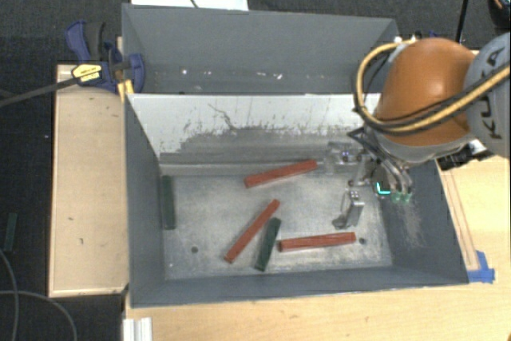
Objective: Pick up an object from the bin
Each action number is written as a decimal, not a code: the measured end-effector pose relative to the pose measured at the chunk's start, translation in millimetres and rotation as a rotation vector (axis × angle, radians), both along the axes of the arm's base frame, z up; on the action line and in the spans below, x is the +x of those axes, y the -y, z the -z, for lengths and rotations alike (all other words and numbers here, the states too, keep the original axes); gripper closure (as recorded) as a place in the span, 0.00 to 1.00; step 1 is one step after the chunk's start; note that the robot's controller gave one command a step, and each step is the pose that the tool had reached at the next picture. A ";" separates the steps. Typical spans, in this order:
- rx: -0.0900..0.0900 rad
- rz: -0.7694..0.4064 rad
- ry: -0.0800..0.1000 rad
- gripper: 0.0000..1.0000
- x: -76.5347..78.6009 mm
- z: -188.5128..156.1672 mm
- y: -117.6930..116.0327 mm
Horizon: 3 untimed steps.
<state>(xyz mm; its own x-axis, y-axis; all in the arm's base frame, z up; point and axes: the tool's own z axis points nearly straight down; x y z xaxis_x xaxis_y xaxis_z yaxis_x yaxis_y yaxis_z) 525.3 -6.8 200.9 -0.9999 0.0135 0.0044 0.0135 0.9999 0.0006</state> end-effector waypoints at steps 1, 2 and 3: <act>0.000 -0.022 -0.002 0.00 -6.4 134.2 -12.2; 0.000 -0.022 0.007 1.00 -3.3 128.8 -11.8; 0.001 -0.024 0.005 1.00 -37.6 92.7 -25.8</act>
Offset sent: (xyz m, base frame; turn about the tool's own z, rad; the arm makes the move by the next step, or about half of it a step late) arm -0.0045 0.0118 -0.1309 -0.0223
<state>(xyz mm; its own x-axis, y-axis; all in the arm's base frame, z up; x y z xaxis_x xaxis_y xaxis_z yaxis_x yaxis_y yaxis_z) 487.6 19.0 108.2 -0.9999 -0.0102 -0.0002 -0.0102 0.9999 0.0014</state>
